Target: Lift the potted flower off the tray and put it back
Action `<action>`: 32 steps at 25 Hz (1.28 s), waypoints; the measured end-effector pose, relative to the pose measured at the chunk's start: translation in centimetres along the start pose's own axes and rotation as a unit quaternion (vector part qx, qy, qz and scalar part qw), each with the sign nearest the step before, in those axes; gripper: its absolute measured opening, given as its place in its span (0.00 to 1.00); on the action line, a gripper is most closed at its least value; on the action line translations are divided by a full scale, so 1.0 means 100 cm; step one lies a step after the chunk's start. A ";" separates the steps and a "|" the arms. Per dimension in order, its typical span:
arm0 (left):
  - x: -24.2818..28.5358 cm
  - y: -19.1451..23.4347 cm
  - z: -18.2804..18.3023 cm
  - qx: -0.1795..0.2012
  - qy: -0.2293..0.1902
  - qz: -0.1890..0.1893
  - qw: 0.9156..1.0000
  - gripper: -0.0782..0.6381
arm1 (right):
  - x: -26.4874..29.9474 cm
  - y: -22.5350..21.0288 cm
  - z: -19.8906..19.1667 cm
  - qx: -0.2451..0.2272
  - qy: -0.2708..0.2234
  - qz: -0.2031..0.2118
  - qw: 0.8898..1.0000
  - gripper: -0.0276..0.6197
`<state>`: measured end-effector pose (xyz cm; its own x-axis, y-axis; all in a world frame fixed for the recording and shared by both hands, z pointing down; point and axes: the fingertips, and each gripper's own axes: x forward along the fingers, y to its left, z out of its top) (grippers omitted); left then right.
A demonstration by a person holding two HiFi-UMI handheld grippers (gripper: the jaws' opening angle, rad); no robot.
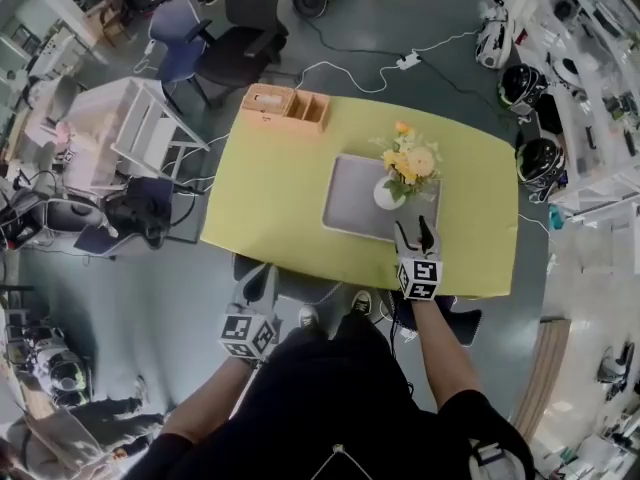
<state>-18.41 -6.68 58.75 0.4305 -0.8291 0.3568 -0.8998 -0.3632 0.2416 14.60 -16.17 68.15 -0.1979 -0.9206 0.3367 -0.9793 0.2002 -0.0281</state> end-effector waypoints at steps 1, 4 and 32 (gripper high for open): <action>-0.001 -0.002 0.002 0.002 -0.002 -0.007 1.000 0.12 | -0.010 0.003 0.005 0.005 -0.002 -0.002 1.000 0.46; -0.002 -0.006 0.009 0.005 -0.007 -0.026 1.000 0.12 | -0.037 0.016 0.025 0.017 -0.011 -0.003 1.000 0.46; -0.018 -0.075 0.039 0.038 -0.034 -0.170 0.984 0.12 | -0.195 0.130 0.115 0.018 -0.085 -0.003 0.996 0.05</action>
<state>-12.67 -4.17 52.74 0.7042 -0.6800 0.2042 -0.7083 -0.6530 0.2681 5.23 0.56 50.37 -0.1937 -0.9658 0.1721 -0.9807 0.1859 -0.0608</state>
